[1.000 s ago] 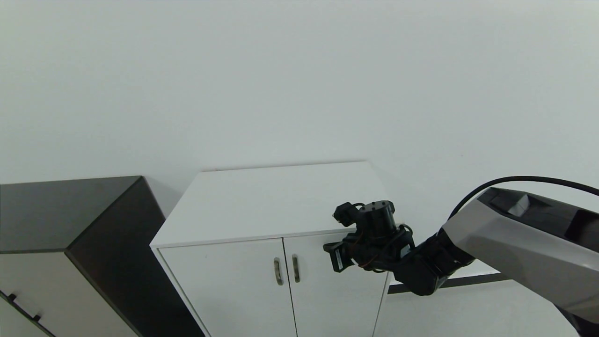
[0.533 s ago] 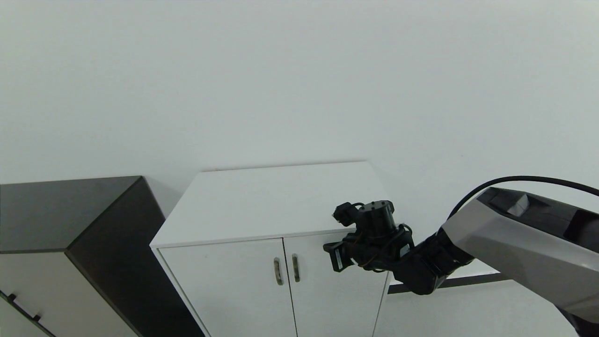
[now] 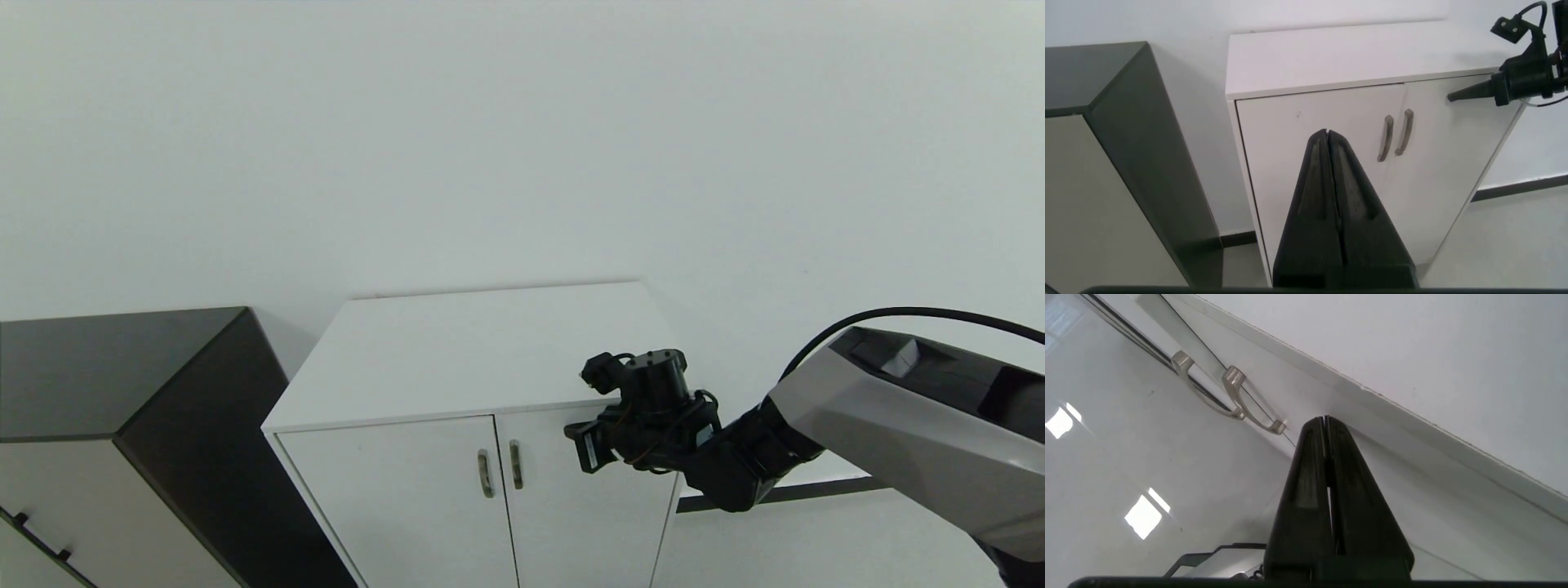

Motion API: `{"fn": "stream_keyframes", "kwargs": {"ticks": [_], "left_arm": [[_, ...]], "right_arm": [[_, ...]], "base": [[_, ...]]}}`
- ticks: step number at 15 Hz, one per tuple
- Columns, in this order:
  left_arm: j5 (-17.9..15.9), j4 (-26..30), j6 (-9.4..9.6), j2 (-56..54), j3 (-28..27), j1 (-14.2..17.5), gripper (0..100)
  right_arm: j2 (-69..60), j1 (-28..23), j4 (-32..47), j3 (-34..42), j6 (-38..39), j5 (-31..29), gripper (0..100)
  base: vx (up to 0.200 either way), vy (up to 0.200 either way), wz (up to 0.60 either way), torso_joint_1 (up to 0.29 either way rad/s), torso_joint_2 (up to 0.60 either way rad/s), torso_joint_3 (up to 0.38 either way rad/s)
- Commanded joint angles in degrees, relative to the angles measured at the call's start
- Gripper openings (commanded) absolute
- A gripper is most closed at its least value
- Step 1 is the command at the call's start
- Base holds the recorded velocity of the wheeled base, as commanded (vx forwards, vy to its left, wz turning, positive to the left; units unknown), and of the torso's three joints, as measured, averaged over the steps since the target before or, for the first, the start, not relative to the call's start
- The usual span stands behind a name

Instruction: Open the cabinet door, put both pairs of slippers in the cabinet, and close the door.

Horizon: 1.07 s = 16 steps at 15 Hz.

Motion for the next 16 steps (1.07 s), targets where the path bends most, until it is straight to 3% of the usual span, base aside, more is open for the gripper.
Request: {"fn": "stream_keyframes", "kwargs": {"ticks": [1,4,6,8,11,16], "left_arm": [[0.01,-0.02,0.04,0.07,0.01,0.01,0],[0.01,-0.02,-0.14,0.07,0.01,0.01,0],[0.01,-0.02,-0.14,0.07,0.01,0.01,0],[0.01,-0.02,-0.14,0.07,0.01,0.01,0],[0.01,-0.02,-0.22,0.07,0.01,0.01,0],[0.36,-0.02,-0.22,0.07,0.01,0.01,0]], "right_arm": [[-0.99,0.37,-0.1,1.07,-0.07,0.01,0],[-8.64,1.42,-0.54,9.95,-0.16,-0.87,0],[-13.38,1.42,-1.42,15.48,-0.16,-6.58,0],[-19.18,0.98,-4.67,23.75,-0.16,-7.81,0],[-28.94,-1.65,-7.74,35.96,-0.16,-7.9,0],[-43.62,-8.69,-7.3,48.09,-3.14,-8.34,0]], "base": [[0.0,0.0,0.0,0.0,0.0,0.0],[0.0,0.0,0.0,0.0,0.0,0.0],[0.0,0.0,0.0,0.0,0.0,0.0],[0.0,0.0,0.0,0.0,0.0,0.0],[0.0,0.0,0.0,0.0,0.0,0.0],[0.0,0.0,0.0,0.0,0.0,0.0]]}}
